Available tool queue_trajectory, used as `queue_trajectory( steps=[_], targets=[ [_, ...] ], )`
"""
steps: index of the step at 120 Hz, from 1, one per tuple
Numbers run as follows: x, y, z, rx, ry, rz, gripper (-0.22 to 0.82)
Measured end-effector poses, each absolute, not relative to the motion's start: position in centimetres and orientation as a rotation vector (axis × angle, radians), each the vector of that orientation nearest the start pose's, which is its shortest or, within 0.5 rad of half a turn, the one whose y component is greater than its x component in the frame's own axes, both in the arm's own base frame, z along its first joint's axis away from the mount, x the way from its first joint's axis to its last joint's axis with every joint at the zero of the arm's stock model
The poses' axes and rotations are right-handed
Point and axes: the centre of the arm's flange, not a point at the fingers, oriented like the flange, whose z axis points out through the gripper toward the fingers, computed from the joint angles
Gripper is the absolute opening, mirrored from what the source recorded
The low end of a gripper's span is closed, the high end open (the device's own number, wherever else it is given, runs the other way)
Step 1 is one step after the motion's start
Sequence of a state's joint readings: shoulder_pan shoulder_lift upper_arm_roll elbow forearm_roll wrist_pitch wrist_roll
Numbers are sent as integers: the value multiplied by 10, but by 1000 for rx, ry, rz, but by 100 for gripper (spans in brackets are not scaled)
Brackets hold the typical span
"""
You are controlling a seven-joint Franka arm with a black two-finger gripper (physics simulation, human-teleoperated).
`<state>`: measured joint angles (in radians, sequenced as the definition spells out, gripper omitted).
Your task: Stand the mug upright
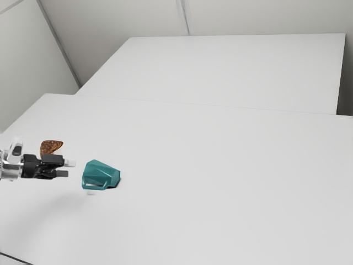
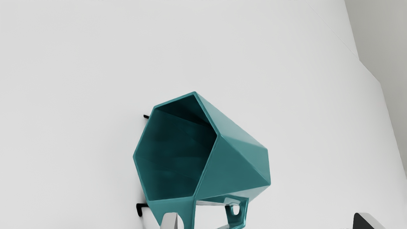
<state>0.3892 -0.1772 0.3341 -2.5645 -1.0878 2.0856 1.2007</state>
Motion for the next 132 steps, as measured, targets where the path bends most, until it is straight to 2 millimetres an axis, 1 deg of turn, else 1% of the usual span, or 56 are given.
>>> queue_trajectory(
  steps=[15,27,37,48,60,88,99,110,115,125,132],
  targets=[
    [352,239,296,2233,127,776,60],
    [359,240,280,2219,5,841,60],
    [373,247,277,2219,-109,906,60],
    [382,251,275,2216,-225,964,60],
    [388,253,263,2203,-310,1003,60],
    [398,232,252,2147,-488,1089,60],
    [394,224,245,2131,-522,1108,60],
    [386,216,238,2118,-538,1126,60],
    [385,215,238,2115,-553,1139,57],
    [385,214,243,2108,-592,1177,43],
    [387,213,247,2101,-620,1198,36]
  ],
)
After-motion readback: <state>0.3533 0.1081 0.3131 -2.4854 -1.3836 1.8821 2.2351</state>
